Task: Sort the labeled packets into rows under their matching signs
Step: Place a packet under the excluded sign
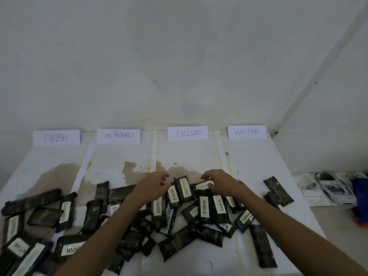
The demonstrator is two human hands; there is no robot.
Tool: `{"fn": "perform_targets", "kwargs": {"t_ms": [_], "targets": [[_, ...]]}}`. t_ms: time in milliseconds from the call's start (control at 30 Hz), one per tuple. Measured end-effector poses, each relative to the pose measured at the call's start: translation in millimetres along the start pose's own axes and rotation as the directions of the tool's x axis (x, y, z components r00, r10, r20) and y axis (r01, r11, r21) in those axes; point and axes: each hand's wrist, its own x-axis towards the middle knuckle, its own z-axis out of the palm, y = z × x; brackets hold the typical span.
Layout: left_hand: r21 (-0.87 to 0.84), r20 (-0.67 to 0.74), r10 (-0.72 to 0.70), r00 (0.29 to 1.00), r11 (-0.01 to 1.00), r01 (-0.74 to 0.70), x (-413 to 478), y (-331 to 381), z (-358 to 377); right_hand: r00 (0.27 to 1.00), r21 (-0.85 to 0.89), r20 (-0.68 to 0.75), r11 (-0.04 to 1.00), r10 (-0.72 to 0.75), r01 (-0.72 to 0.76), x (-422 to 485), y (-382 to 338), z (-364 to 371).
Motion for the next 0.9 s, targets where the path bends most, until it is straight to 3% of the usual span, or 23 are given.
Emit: {"fn": "perform_targets", "kwargs": {"t_ms": [167, 500, 667, 767, 900], "targets": [[0.026, 0.042, -0.032, 0.999, 0.999, 0.031, 8.9, -12.9, 18.2, 0.998, -0.205, 0.011, 0.977, 0.069, -0.065, 20.3, 11.6, 22.1], [-0.022, -0.011, -0.041, 0.999, 0.999, 0.04, 31.0, -33.9, 54.8, 0.986, -0.489, 0.137, 0.859, -0.097, 0.153, 48.2, 44.7, 49.5], [-0.077, -0.019, -0.086, 0.996, 0.993, 0.084, 43.3, -35.6, 68.6, 0.974, -0.477, 0.114, 0.85, -0.193, 0.225, 54.5, 59.3, 50.6], [-0.11, -0.047, -0.095, 0.994, 0.99, 0.089, 53.2, -33.8, 76.0, 0.97, -0.432, 0.027, 0.873, -0.24, 0.228, 64.4, 68.6, 38.9], [-0.061, -0.077, -0.049, 0.996, 0.997, 0.044, 72.1, -30.0, 81.9, 0.983, -0.371, -0.055, 0.918, -0.174, 0.142, 98.2, 81.4, 6.3]]}}
